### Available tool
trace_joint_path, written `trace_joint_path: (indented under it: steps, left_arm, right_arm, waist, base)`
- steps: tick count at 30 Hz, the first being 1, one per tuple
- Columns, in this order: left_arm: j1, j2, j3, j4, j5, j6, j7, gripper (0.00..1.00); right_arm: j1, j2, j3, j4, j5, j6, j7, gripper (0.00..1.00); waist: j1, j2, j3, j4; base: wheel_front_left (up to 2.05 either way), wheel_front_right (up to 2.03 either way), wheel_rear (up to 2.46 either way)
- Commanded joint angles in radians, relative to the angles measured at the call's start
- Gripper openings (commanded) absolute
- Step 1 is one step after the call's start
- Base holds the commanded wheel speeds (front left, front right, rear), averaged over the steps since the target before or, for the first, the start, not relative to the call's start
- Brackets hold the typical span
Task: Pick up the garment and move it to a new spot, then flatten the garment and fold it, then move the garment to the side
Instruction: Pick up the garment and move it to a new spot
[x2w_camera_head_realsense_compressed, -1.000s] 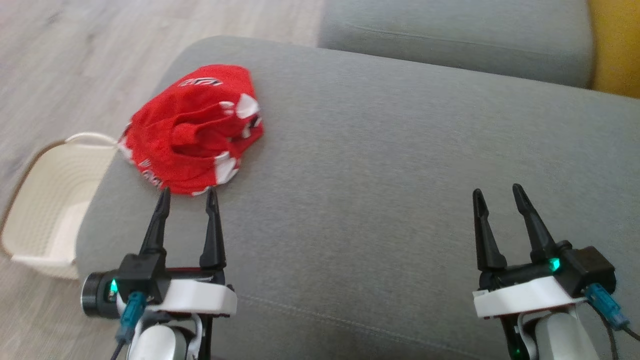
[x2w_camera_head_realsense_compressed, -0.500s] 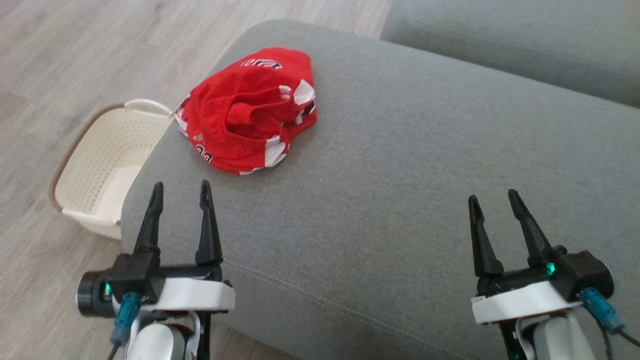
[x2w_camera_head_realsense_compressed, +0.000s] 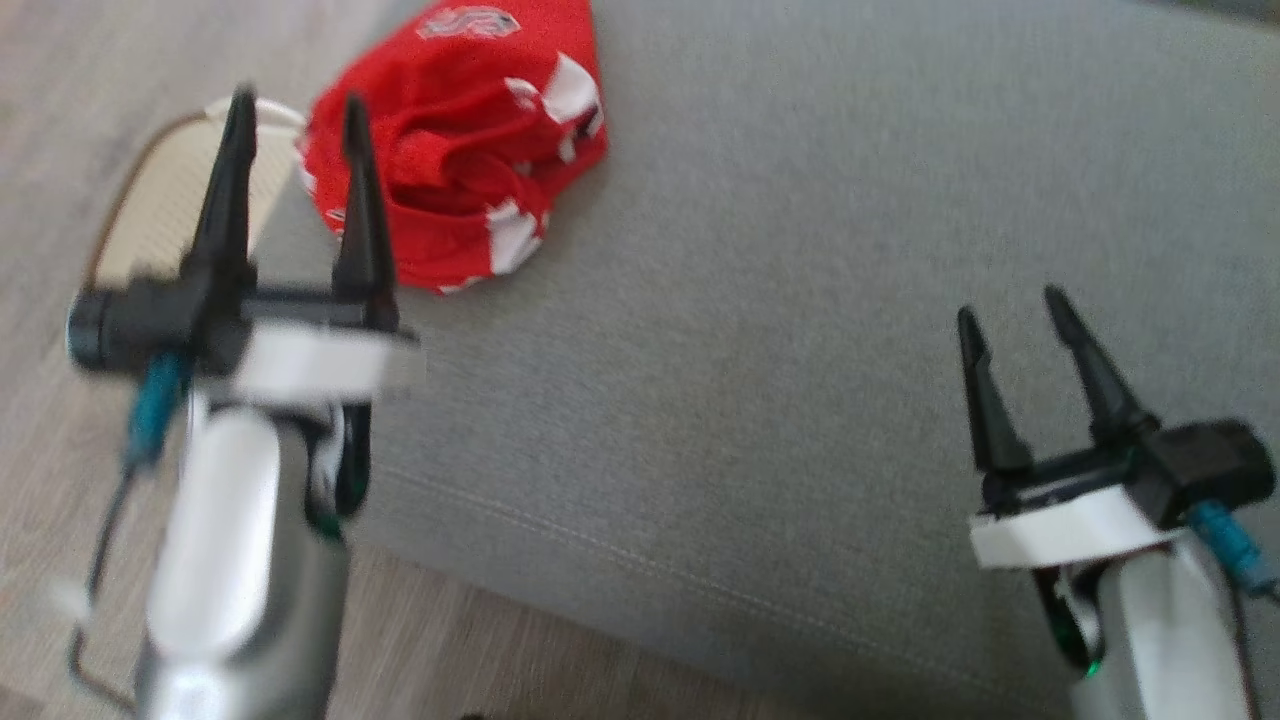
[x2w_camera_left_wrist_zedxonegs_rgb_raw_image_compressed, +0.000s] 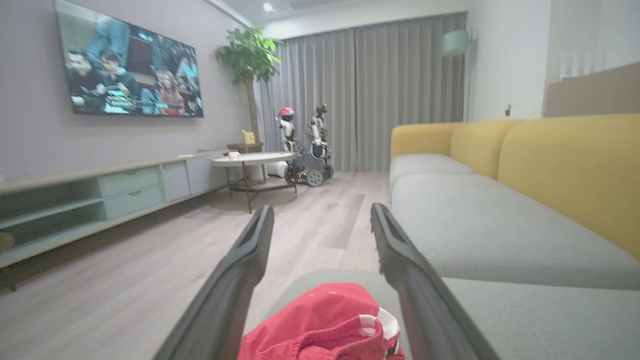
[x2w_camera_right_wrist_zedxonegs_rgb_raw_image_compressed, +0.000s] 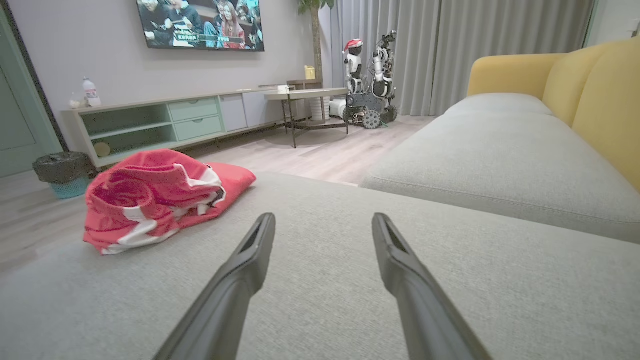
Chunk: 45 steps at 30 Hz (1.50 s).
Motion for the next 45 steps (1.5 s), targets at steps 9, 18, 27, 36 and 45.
trace_joint_path:
  steps: [9,18,27,36,45]
  left_arm:
    - [-0.452,0.069,0.058,0.461,-0.018,-0.098,-0.003,1.00]
    - [-0.695,0.067,0.035,0.847,-0.031,-0.115,0.172,1.00]
    - [-0.774,0.068,0.023,1.065,-0.058,-0.137,0.222,0.51]
    - [-0.788,0.112,0.023,1.098,-0.067,-0.125,0.030,0.00]
    - [-0.661,0.160,0.027,0.786,-0.038,-0.086,-0.004,0.00]
  right_arm:
    - [-0.118,-0.094,0.020,-0.062,-0.027,0.007,-0.011,1.00]
    - [-0.152,-0.134,0.004,-0.072,-0.026,0.007,-0.011,1.00]
    - [-0.211,-0.135,0.027,-0.080,-0.024,0.007,-0.011,1.00]
    - [-0.205,-0.088,0.010,-0.072,-0.009,0.007,-0.011,1.00]
    - [-0.170,0.000,0.000,-0.061,0.014,0.007,-0.011,1.00]
  waist:
    - [-0.0001,0.0000,0.249,-0.052]
    - [-0.0001,0.0000,0.309,-0.045]
    - [-0.0001,0.0000,0.345,-0.073]
    - [-0.0001,0.0000,0.303,-0.116]
    - [-0.0001,0.0000,0.157,-0.184]
  base:
    - [0.00,0.00,0.00]
    - [0.00,0.00,0.00]
    - [0.00,0.00,0.00]
    - [0.00,0.00,0.00]
    - [0.00,0.00,0.00]
